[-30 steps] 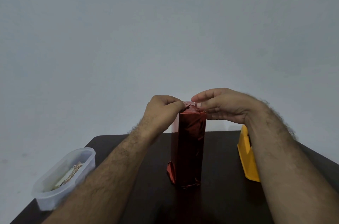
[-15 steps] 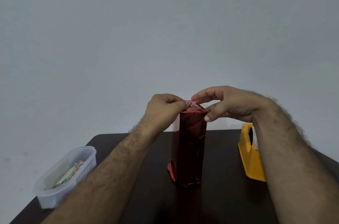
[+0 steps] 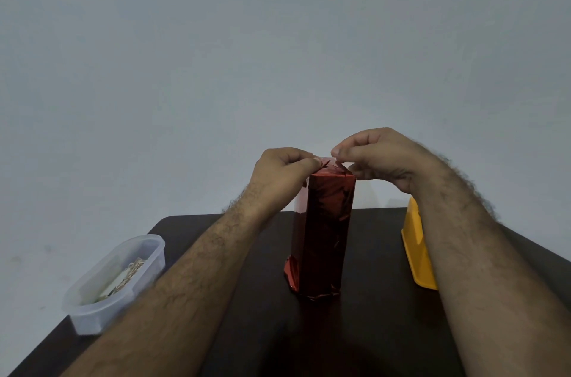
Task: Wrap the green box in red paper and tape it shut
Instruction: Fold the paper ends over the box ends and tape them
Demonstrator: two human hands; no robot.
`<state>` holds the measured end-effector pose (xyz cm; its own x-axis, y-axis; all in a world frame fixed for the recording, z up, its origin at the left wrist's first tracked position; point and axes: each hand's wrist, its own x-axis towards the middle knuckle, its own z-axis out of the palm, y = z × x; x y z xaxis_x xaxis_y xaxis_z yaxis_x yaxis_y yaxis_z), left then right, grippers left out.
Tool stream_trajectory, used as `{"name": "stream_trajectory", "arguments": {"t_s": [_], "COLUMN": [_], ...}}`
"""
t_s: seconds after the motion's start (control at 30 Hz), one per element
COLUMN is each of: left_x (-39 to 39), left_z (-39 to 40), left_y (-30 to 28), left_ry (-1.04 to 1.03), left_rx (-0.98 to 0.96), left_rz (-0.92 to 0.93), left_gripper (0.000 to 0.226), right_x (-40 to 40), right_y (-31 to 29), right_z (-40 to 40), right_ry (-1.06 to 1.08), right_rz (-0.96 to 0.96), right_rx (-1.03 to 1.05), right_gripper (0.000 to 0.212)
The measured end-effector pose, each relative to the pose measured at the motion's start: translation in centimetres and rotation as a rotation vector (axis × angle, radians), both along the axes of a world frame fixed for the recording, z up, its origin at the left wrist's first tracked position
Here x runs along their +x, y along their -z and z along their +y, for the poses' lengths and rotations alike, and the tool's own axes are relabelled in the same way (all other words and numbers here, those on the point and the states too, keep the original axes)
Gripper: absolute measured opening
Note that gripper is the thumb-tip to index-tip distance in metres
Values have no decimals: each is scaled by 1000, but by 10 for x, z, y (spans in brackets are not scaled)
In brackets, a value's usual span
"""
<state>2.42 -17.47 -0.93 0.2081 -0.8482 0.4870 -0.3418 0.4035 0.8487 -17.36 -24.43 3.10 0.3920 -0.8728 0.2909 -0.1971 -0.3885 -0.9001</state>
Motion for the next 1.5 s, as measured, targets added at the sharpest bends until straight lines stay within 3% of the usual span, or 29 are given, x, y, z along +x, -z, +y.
{"name": "stream_trajectory", "arguments": {"t_s": [0.33, 0.8, 1.0, 1.1, 1.2, 1.27, 1.5], "left_x": [4, 14, 13, 12, 7, 4, -10], "left_z": [0, -2, 0, 2, 7, 8, 9], "left_y": [-2, -2, -7, -9, -9, -9, -2], "left_ry": [0, 27, -39, -65, -93, -71, -47], "left_rx": [15, 37, 16, 30, 15, 17, -6], "left_rz": [-2, 40, -121, -192, -257, -262, -47], "left_gripper": [11, 14, 63, 55, 48, 37, 27], "right_x": [21, 50, 43, 41, 40, 40, 43], "right_y": [5, 18, 16, 13, 11, 10, 13], "right_z": [4, -3, -3, -2, 2, 3, -3], "right_ry": [58, 216, 218, 223, 199, 204, 175], "right_rz": [-2, -32, -17, -16, -19, 3, -10], "right_rx": [-5, -90, -109, -100, -56, -50, 7], "right_gripper": [20, 5, 10, 8, 27, 26, 6]}}
